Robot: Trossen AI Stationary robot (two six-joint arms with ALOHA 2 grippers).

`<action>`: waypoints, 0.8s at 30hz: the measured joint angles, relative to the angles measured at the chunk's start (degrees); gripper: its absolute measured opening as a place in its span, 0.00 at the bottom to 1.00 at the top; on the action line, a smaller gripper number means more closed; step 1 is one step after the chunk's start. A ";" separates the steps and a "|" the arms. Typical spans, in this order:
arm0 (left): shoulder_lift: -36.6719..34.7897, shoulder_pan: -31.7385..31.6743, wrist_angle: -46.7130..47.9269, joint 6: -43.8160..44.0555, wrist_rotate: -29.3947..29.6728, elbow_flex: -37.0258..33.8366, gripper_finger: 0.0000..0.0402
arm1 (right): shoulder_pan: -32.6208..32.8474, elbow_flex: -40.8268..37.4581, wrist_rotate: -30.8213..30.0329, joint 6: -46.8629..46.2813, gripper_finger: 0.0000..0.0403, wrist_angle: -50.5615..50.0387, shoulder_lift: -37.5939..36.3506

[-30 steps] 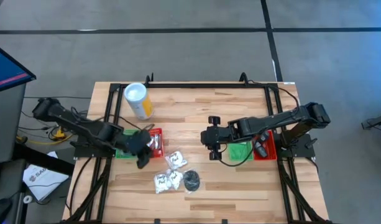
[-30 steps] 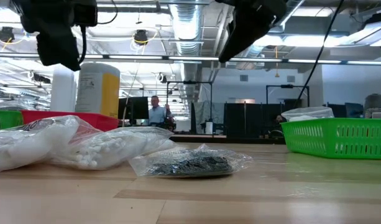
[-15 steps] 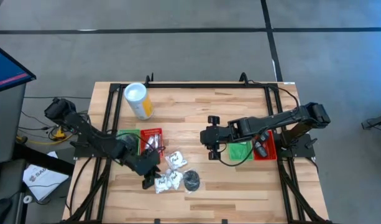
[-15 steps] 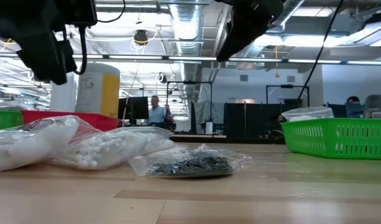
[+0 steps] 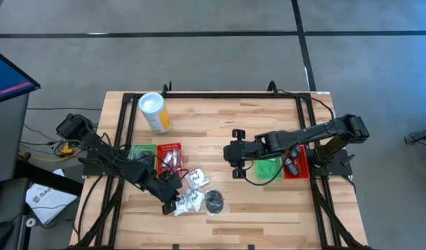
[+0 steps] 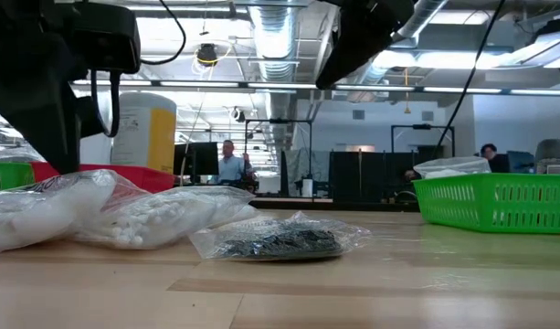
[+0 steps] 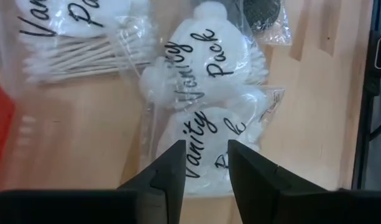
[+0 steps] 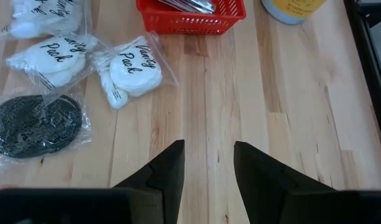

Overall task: Pick & Place Travel size toiletries
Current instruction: Put the white cotton pack into the right green bin

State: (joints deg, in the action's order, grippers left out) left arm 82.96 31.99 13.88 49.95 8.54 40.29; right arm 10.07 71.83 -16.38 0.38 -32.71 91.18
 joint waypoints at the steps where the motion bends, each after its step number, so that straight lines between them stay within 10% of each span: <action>1: 0.00 0.00 -0.01 0.00 0.00 0.00 0.27 | 0.00 0.00 0.00 0.00 0.32 0.04 0.00; 24: 4.33 -0.45 -1.93 0.01 -0.95 0.00 0.27 | 0.00 0.00 0.00 0.02 0.32 0.20 0.00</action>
State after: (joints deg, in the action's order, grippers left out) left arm 87.29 31.53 11.95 49.97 7.58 40.29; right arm 10.07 71.83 -16.38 0.40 -32.51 91.18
